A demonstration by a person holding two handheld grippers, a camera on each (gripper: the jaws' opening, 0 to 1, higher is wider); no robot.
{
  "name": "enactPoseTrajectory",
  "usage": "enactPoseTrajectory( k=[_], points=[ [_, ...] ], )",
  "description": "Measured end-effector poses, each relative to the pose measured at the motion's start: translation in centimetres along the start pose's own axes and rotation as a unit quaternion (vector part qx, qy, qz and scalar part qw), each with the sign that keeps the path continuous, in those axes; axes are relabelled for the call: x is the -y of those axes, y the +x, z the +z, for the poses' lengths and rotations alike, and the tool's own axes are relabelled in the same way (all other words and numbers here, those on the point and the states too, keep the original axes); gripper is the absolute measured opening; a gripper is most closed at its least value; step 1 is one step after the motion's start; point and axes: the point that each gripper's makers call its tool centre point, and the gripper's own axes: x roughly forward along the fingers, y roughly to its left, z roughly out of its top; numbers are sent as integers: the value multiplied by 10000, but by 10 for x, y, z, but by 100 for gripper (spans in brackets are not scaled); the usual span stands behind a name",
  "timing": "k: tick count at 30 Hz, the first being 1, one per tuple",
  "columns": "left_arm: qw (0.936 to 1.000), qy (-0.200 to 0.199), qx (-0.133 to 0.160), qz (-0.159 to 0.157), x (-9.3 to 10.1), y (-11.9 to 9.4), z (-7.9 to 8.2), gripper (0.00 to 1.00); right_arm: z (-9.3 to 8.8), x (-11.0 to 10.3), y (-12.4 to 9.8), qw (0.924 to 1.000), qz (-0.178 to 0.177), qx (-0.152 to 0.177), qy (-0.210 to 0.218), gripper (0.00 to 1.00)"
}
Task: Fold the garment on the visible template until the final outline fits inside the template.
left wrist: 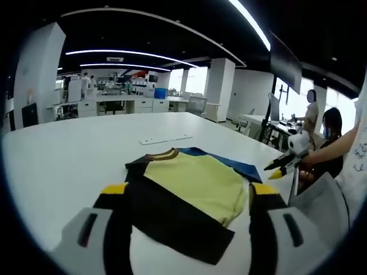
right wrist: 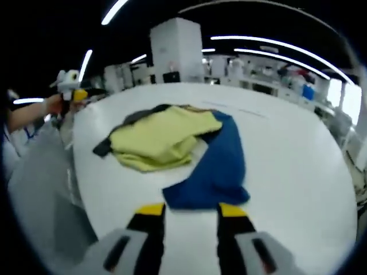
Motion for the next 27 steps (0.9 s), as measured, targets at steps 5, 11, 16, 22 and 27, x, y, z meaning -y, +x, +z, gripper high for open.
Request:
enactPoseTrajectory(
  k=[5,11,16,22,27],
  points=[
    [10000,-24,-1,-17,1,-1,0,81,2,-9,7,9993,50,-75,-349,25],
    [10000,-51,-24,-25,0,-2,-3,80,3,-12,13,9983,51,-146,-562,21],
    [10000,-80,-23,-22,3,-3,-5,80,7,1,19,9976,-597,-75,-332,10],
    [9999,-93,-23,-36,6,-3,-5,79,6,-5,32,9970,-600,0,-488,14],
    [9999,-96,-44,-46,6,-4,-5,79,7,-9,24,9923,-353,-100,-1185,12]
  ],
)
